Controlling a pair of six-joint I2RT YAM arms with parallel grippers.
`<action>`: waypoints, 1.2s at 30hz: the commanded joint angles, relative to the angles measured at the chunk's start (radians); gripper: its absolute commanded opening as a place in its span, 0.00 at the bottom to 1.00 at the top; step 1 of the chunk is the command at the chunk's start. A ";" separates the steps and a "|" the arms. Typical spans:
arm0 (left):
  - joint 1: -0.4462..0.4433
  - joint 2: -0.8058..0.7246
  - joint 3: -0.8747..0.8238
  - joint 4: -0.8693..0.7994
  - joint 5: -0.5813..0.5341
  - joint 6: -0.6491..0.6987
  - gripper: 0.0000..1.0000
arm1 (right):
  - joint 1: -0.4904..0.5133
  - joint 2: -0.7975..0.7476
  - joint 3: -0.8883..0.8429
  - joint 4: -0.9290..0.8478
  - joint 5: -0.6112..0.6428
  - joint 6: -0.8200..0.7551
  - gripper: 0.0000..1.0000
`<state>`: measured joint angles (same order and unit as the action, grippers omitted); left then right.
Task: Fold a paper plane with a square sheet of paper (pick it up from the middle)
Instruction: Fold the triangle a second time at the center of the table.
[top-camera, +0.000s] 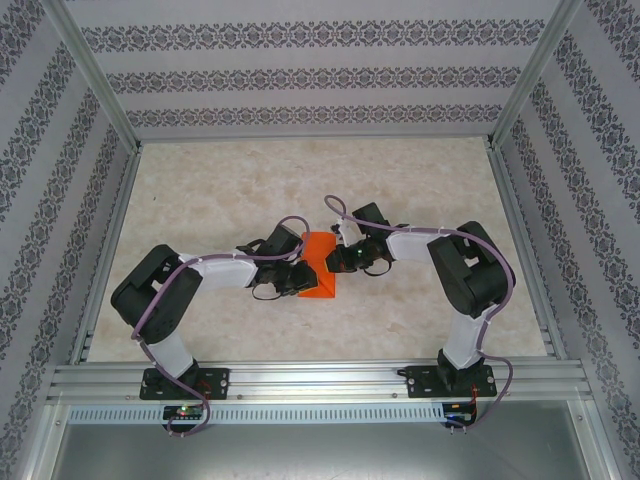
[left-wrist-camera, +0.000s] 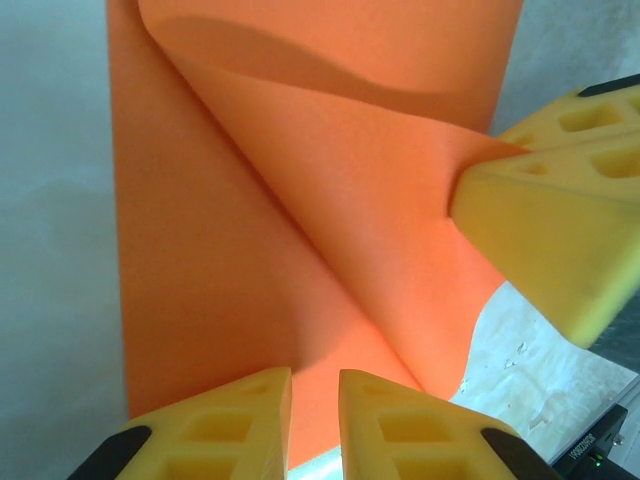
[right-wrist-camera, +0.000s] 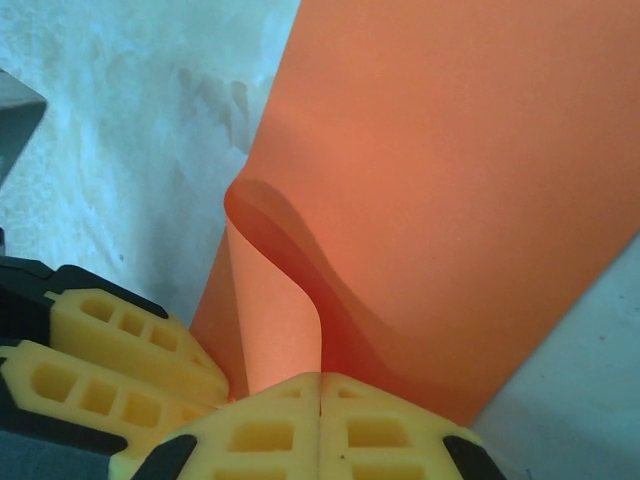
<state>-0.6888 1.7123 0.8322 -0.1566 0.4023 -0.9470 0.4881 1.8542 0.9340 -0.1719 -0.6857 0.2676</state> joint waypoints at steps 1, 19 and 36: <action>-0.011 0.019 0.020 -0.033 -0.016 0.026 0.21 | -0.008 0.020 0.020 0.017 -0.002 -0.011 0.01; -0.011 -0.007 0.060 -0.081 -0.021 0.082 0.22 | -0.007 0.051 0.040 -0.018 0.022 -0.033 0.03; 0.066 0.045 0.150 0.134 0.010 -0.111 0.25 | -0.003 0.071 0.031 -0.007 0.023 -0.031 0.03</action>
<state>-0.6285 1.7123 0.9543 -0.0910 0.3889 -1.0050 0.4881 1.8919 0.9550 -0.1833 -0.6754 0.2596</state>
